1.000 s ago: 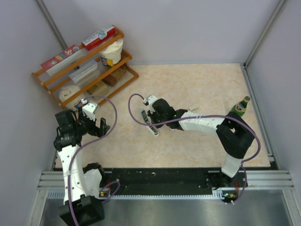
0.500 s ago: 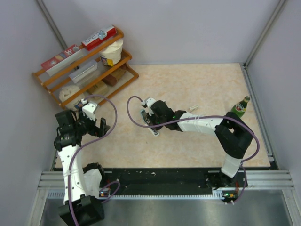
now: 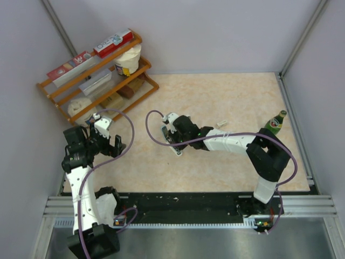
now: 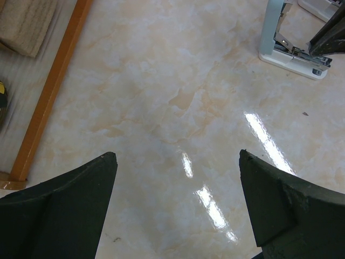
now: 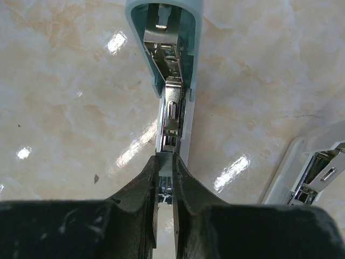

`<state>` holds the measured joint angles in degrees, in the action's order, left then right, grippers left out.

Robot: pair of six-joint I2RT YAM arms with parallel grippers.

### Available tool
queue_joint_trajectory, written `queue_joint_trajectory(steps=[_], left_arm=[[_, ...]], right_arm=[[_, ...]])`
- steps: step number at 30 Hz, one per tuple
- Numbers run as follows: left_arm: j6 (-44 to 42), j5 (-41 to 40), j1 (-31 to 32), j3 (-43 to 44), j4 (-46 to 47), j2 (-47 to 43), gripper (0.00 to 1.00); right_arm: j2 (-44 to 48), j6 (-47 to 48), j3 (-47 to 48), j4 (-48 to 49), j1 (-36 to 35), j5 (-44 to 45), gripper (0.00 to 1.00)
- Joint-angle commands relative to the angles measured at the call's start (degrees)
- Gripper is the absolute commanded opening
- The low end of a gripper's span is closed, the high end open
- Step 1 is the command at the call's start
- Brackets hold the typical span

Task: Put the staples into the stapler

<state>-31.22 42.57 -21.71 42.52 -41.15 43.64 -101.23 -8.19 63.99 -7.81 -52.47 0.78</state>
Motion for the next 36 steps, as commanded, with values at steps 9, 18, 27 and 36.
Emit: queue_joint_trajectory(steps=[9, 18, 27, 36], left_arm=[[-0.42, 0.5, -0.26, -0.42, 2.03, -0.22, 0.99], [-0.42, 0.41, -0.35, -0.51, 2.12, -0.4, 0.99], [-0.51, 0.41, -0.35, -0.51, 2.12, -0.4, 0.99], [-0.51, 0.5, -0.35, -0.51, 2.12, -0.31, 0.99]], right_arm=[[-0.9, -0.34, 0.0, -0.1, -0.97, 0.28, 0.1], [-1.25, -0.34, 0.0, -0.1, -0.8, 0.28, 0.1], [-1.16, -0.25, 0.0, -0.18, -0.8, 0.54, 0.1], [-1.95, -0.08, 0.09, -0.36, -0.88, 0.46, 0.1]])
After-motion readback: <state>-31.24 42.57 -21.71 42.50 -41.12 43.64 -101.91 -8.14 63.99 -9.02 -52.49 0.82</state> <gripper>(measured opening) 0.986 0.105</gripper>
